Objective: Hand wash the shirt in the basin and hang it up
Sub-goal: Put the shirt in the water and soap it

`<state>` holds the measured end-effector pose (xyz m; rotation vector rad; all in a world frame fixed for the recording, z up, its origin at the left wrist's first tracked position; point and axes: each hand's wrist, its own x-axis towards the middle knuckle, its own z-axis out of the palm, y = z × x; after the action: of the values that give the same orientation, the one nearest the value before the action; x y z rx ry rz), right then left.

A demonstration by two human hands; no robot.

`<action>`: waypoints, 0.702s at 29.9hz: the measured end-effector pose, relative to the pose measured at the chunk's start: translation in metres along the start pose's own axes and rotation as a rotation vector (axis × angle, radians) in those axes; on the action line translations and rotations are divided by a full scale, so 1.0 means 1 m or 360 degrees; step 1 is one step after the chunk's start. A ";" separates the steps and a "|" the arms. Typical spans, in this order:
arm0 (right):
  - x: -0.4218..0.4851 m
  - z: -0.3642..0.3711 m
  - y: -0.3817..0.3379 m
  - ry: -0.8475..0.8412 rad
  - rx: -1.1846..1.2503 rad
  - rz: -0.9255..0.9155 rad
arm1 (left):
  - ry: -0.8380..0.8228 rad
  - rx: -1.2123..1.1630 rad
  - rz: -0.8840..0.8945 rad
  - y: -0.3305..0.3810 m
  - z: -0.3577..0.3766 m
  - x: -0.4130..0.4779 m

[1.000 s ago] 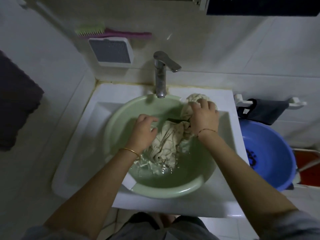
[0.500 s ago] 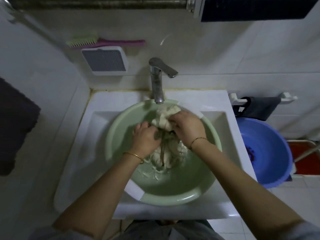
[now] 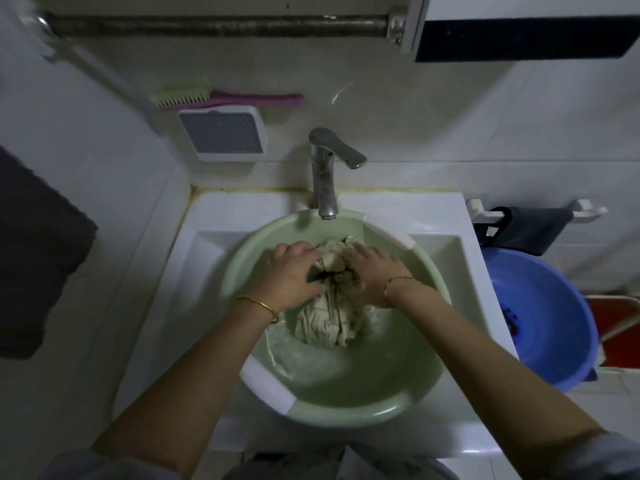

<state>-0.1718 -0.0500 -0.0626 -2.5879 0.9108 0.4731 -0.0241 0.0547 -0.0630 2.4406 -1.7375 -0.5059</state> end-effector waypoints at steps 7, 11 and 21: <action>0.020 0.037 -0.017 -0.0298 -0.0404 -0.0073 | -0.0546 0.0497 0.0130 0.001 0.027 0.003; 0.035 0.052 -0.021 -0.0250 -0.0423 -0.0047 | -0.0532 0.0607 0.0148 0.000 0.040 0.004; 0.032 0.030 -0.008 -0.0160 -0.0149 -0.0165 | -0.0402 0.0535 0.0160 -0.001 0.022 -0.004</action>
<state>-0.1488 -0.0486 -0.1008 -2.6524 0.7334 0.6246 -0.0313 0.0615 -0.0834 2.5800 -2.1955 -0.5732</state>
